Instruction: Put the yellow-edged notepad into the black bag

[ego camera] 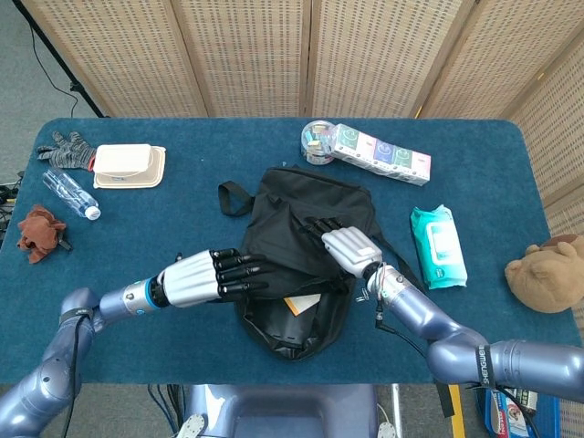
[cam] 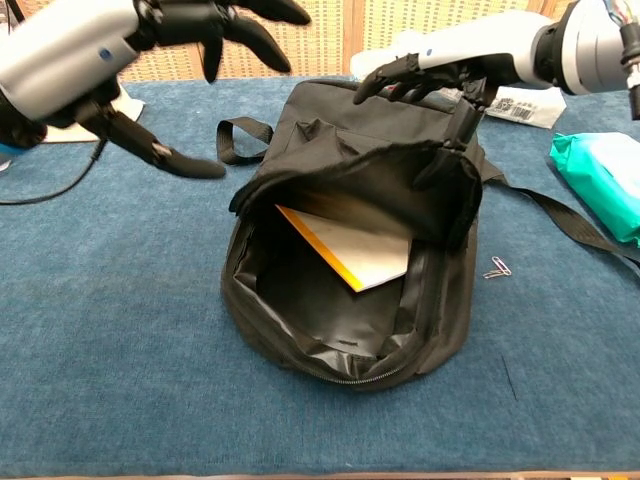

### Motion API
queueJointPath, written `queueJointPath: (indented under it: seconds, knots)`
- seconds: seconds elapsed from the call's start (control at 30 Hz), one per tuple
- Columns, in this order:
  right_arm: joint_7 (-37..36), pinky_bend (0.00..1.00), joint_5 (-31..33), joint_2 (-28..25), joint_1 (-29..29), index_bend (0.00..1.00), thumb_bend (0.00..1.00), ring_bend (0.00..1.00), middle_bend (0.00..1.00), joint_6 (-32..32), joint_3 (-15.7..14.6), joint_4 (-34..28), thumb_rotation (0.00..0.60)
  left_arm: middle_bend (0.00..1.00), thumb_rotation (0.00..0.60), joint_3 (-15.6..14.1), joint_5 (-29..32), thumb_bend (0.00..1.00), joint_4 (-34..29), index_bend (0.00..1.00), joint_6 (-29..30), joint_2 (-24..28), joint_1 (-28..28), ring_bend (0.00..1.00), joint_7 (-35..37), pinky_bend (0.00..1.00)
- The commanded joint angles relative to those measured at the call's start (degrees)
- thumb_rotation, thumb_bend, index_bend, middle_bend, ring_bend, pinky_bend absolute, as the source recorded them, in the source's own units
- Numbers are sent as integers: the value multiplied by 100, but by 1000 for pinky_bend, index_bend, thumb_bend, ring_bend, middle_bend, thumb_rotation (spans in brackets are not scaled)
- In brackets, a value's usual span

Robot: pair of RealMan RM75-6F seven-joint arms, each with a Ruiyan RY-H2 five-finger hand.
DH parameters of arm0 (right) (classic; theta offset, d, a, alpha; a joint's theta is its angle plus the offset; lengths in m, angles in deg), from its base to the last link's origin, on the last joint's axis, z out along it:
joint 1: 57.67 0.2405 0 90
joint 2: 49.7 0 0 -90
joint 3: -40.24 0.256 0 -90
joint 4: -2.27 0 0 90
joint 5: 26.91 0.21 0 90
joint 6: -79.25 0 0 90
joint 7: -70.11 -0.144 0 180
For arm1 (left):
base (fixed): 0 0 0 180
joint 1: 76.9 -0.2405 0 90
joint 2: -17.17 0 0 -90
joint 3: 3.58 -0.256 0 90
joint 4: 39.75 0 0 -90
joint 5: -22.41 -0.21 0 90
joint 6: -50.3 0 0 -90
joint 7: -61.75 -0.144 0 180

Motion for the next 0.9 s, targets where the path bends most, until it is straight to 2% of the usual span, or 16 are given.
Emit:
queueJointPath:
  seconds: [0.03,0.17,0.43,0.67,0.9]
  knots:
    - [67,22,71,-22,-4,86,0,0,0,-67,-48,49,600,172,600,118,135,0,-18,296,-93,114,-70,180,79,548]
    - [121,17,129,-117,-119,87,0,0,0,-190,-145,119,600,135,600,342,444,0,-23,284,-565,324,-256,154,182,539]
    - [-131,15,-281,-284,-608,87,0,0,0,-455,-318,160,600,13,600,694,1029,0,-329,200,-1846,780,-774,46,366,401]
    - [-492,15,-1087,-294,-993,87,0,0,0,-385,-505,14,600,0,600,934,1361,0,-883,175,-2161,1239,-1176,25,677,372]
    - [-695,13,-1692,-372,-1324,88,0,0,0,-432,-678,-226,600,0,600,1141,1641,0,-1413,99,-2492,1826,-1515,0,889,338]
